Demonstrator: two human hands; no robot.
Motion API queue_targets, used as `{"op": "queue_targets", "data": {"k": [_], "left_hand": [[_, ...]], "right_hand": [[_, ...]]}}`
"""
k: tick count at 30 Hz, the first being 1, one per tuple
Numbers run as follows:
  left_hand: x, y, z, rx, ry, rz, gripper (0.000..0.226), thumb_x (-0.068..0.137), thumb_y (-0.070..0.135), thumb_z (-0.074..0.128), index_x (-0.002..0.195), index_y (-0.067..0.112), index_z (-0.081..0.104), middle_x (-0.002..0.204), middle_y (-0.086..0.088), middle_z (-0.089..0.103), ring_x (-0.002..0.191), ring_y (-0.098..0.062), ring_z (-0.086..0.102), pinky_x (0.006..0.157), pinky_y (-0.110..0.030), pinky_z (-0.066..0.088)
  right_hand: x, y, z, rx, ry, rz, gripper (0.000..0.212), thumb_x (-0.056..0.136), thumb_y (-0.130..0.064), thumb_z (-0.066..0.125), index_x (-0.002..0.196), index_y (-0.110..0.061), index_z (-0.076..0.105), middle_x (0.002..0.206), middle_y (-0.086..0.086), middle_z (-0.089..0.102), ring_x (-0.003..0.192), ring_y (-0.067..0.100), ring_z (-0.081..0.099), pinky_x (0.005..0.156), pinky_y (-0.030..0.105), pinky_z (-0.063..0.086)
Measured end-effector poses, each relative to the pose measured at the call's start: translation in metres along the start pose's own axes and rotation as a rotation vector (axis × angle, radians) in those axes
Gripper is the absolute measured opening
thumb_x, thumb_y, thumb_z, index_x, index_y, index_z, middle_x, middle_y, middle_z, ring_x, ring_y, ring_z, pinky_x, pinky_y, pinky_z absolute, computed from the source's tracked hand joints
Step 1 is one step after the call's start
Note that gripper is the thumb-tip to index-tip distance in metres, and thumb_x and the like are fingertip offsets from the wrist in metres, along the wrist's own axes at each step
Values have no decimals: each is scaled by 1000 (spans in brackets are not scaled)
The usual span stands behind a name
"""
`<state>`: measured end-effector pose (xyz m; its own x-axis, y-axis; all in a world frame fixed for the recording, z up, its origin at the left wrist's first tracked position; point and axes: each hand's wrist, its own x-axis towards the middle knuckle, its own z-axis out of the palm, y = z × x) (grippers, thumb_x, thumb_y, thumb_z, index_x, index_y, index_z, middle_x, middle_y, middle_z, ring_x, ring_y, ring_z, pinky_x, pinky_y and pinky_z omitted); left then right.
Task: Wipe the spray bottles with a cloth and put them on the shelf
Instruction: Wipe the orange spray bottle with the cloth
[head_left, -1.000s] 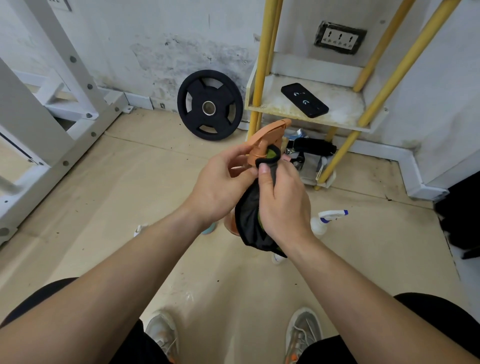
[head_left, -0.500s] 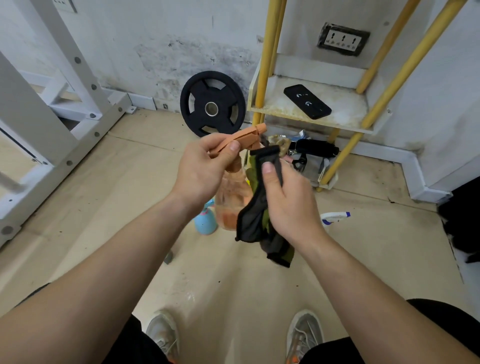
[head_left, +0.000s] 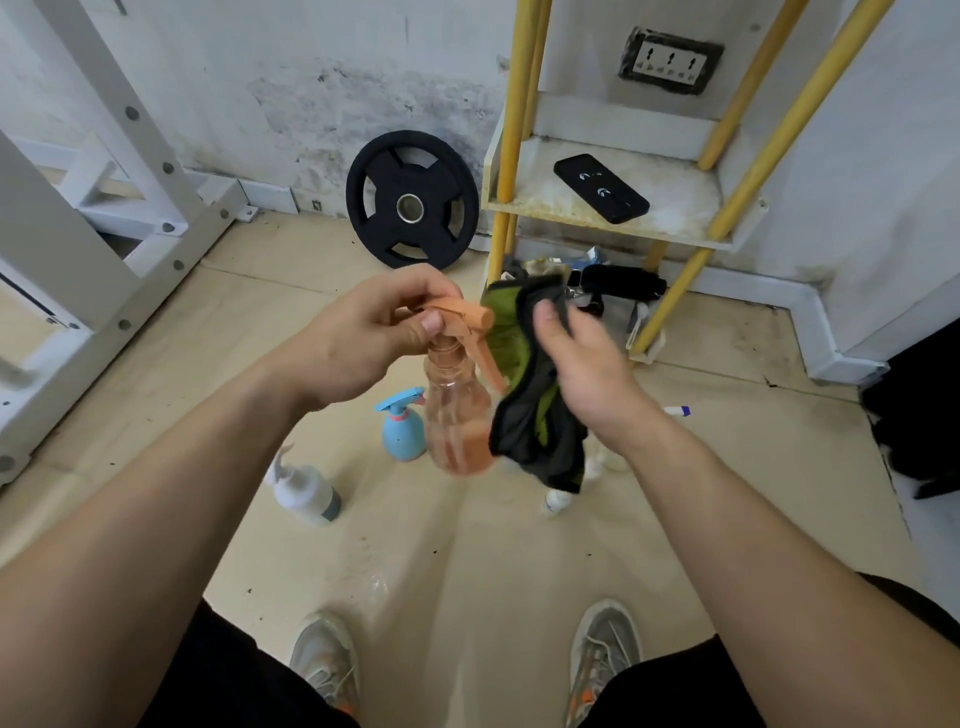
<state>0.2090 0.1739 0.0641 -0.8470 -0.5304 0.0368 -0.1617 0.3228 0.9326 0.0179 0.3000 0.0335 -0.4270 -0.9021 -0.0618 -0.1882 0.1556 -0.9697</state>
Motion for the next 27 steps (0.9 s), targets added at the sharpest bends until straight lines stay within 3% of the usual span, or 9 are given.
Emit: {"op": "queue_targets", "data": {"k": [2, 5, 10, 12, 14, 17, 22, 25, 27], "left_hand": [[-1, 1, 6, -114, 29, -31, 13, 93, 20, 51, 102, 18, 61, 98, 2, 64, 91, -13, 59, 87, -32, 56], [-1, 3, 13, -189, 108, -65, 15, 92, 24, 52, 102, 20, 62, 108, -10, 63, 94, -17, 59, 76, -24, 56], [-1, 5, 23, -227, 172, -99, 21, 90, 23, 51, 104, 26, 66, 124, -25, 60, 102, -27, 63, 95, -56, 53], [-3, 5, 31, -224, 184, -103, 23, 90, 23, 51, 95, 36, 69, 127, -24, 59, 101, -27, 62, 96, -62, 50], [-5, 3, 39, -184, 174, -103, 24, 91, 24, 52, 91, 40, 70, 117, -23, 63, 95, -28, 61, 93, -67, 49], [-6, 0, 47, -162, 195, -117, 21, 91, 23, 53, 93, 36, 69, 94, -8, 68, 88, -28, 60, 91, -68, 48], [-7, -5, 44, -166, 271, -137, 19, 90, 25, 53, 96, 34, 69, 112, -27, 68, 107, -54, 59, 87, -75, 47], [-13, -4, 42, -172, 317, -141, 20, 94, 20, 54, 96, 33, 70, 115, -24, 68, 104, -46, 65, 91, -65, 52], [-19, -5, 39, -186, 371, -155, 21, 100, 9, 53, 100, 25, 67, 115, -23, 68, 95, -31, 72, 90, -55, 57]], "right_hand": [[-2, 8, 14, -29, -73, 12, 31, 109, -35, 42, 104, -20, 69, 94, -18, 74, 94, 1, 69, 91, 27, 54], [-4, 27, 22, -112, -134, 68, 42, 103, -51, 44, 104, -16, 68, 100, -2, 74, 100, 18, 68, 97, 41, 49], [-12, 54, 21, -232, -275, 207, 43, 107, -47, 41, 90, -15, 64, 87, 0, 68, 89, 19, 65, 90, 39, 46], [-10, 53, 20, -237, -237, 182, 46, 105, -50, 43, 82, -14, 59, 77, 3, 61, 78, 20, 60, 79, 40, 43], [-6, 42, 20, -187, -153, 126, 49, 103, -54, 47, 87, -11, 64, 80, 2, 66, 79, 20, 63, 78, 39, 45], [-5, 31, 23, -66, -61, 84, 40, 106, -49, 46, 106, -20, 73, 101, -2, 76, 100, 15, 70, 89, 33, 51], [-13, 59, 25, -224, -167, 196, 50, 105, -51, 44, 102, -7, 68, 93, 5, 72, 95, 27, 68, 92, 43, 50], [-21, 79, 22, -329, -352, 321, 65, 100, -61, 41, 105, 0, 64, 93, 15, 70, 91, 27, 67, 87, 40, 49], [-26, 87, 22, -434, -422, 339, 73, 95, -66, 40, 110, 2, 62, 107, 22, 70, 99, 32, 67, 95, 43, 49]]}}
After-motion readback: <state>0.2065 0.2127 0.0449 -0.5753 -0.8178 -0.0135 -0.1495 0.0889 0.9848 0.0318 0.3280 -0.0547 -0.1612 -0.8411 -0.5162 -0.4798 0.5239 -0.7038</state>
